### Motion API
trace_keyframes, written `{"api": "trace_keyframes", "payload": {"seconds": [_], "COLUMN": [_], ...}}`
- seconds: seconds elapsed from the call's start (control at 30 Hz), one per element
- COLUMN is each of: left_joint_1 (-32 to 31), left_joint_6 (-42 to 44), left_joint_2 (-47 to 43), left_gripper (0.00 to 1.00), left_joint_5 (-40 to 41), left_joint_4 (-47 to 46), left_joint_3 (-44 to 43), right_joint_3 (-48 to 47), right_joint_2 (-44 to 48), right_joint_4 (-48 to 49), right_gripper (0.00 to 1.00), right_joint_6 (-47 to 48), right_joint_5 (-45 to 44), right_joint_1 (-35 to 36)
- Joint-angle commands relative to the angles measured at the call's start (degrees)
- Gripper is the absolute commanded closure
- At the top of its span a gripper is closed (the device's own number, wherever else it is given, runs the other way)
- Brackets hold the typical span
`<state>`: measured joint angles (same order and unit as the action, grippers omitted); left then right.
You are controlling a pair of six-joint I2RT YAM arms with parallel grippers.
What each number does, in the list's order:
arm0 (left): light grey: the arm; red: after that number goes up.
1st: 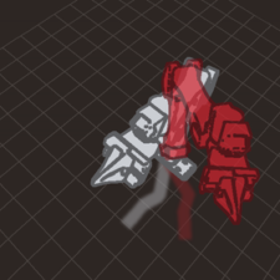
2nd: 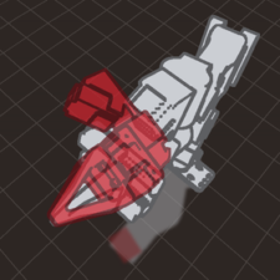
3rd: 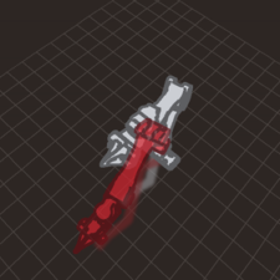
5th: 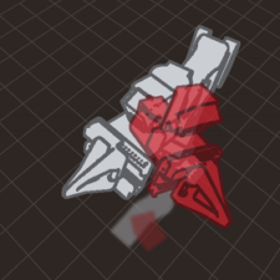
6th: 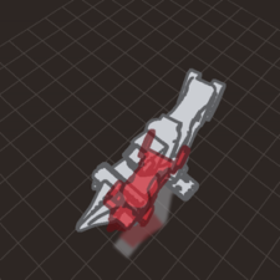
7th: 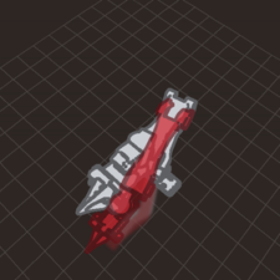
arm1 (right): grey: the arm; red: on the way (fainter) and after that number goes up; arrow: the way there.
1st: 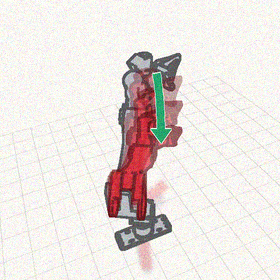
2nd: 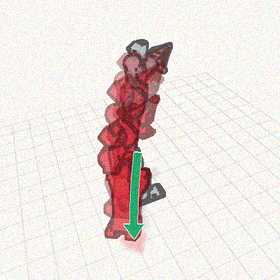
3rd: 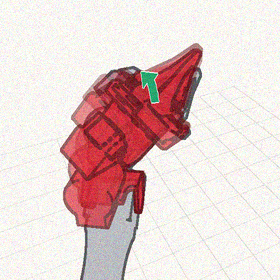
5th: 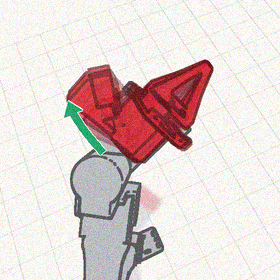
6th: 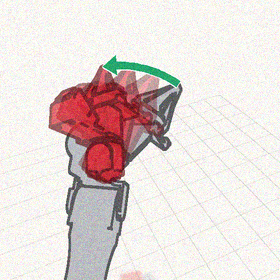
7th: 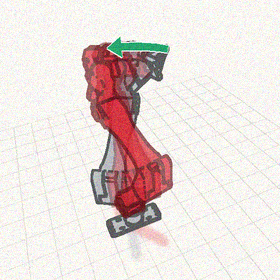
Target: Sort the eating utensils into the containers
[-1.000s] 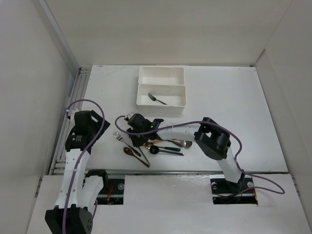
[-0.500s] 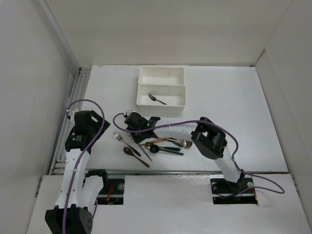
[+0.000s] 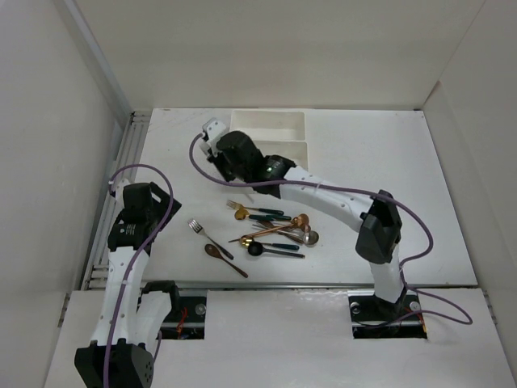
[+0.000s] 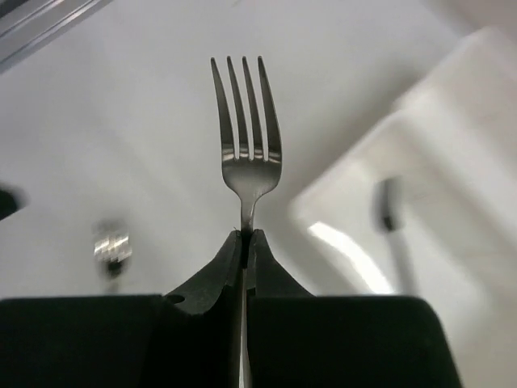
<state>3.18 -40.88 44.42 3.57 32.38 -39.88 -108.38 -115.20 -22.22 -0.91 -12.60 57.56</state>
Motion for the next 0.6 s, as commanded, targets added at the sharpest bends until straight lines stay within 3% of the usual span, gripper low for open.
{"api": "trace_keyframes", "payload": {"seconds": [0.0,0.07,0.17,0.53,0.57], "left_joint_1": [0.25,0.25,0.77,1.39,1.39], "left_joint_6": [1.68,2.21,2.91,4.67,4.67], "left_joint_2": [-0.83,-0.30,1.01,4.79,5.32], "left_gripper": [0.28,0.28,0.28,0.27,0.27], "left_joint_5": [1.44,1.44,1.96,4.42,4.42], "left_joint_4": [-2.58,-3.20,-3.90,-5.66,-5.66], "left_joint_3": [-1.86,-1.87,-1.87,-4.24,-4.24], "right_joint_3": [2.71,3.26,0.54,8.18,8.18], "right_joint_2": [2.35,1.04,-3.61,-7.06,-7.67], "right_joint_4": [11.11,16.93,16.94,20.81,20.81], "right_gripper": [1.00,1.00,1.00,1.00,0.93], "right_joint_6": [21.86,33.53,40.34,50.21,50.21], "right_joint_5": [-15.47,-17.98,-18.69,-12.27,-13.93], "right_joint_1": [-2.19,-3.68,-7.02,-10.54,-10.54]}}
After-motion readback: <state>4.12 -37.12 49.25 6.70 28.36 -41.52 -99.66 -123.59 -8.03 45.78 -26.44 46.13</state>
